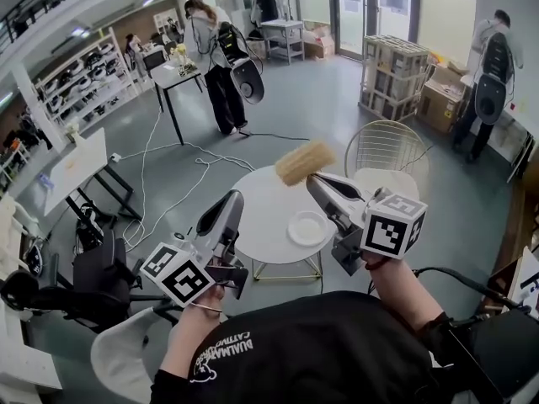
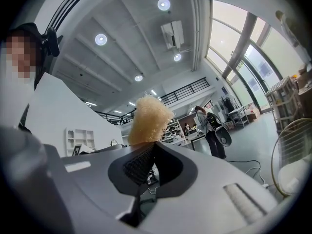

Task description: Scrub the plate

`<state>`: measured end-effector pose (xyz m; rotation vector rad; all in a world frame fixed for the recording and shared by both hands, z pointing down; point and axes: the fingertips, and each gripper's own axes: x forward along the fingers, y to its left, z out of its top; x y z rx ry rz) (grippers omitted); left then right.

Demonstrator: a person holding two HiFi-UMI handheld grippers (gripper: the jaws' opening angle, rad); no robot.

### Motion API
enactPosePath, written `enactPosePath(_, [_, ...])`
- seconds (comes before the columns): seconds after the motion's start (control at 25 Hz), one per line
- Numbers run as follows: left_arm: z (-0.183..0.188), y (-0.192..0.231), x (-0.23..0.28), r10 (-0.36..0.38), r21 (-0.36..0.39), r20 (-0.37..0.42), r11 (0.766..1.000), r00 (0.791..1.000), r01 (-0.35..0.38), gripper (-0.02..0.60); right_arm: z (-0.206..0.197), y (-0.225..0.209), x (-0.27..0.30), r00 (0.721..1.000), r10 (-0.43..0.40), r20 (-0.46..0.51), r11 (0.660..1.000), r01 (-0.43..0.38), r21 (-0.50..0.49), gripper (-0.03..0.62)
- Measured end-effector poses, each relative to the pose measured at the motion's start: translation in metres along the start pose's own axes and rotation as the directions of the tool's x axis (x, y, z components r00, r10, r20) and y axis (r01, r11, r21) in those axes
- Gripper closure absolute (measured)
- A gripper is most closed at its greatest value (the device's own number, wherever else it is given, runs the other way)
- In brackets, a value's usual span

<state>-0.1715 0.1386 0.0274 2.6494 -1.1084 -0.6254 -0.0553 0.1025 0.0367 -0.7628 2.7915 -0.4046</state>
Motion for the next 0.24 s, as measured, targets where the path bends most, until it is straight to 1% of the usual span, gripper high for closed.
enactPosePath(0.24, [-0.010, -0.003, 0.016, -0.004, -0.015, -0.001, 1.000, 1.000, 0.004, 0.583, 0.002, -0.013, -0.008, 1.000, -0.012, -0.021, 1.000, 0.012, -0.010, 0.585])
